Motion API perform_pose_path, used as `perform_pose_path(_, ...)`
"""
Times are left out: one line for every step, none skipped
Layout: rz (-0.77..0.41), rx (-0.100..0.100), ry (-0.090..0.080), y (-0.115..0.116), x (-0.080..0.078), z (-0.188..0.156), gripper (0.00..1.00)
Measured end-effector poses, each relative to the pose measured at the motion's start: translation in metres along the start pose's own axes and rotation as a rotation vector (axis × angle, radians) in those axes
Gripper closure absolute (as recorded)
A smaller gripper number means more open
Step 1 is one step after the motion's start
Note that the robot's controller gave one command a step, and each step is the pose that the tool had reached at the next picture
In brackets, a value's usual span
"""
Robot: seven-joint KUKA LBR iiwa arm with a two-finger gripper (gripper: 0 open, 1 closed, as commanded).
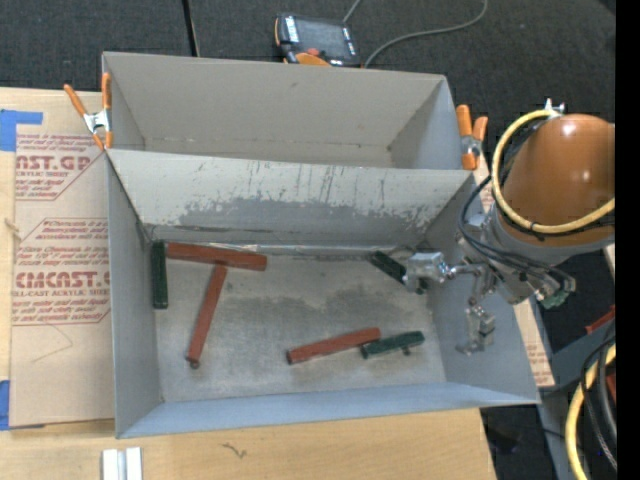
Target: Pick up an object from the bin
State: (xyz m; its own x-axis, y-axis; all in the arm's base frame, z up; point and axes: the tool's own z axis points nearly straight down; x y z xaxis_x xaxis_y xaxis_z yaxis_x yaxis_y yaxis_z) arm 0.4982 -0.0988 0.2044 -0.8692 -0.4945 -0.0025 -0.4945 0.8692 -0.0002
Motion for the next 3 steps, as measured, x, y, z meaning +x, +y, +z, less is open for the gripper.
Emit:
perform_pose_path(0.188, -0.005, 0.005, 0.010, -0.040, 0.110, 0.00)
perform_pose_path(0.172, -0.002, -0.001, 0.053, -0.028, 0.136, 0.00)
perform_pose_path(0.174, -0.001, 0.002, 0.051, -0.027, 0.135, 1.00)
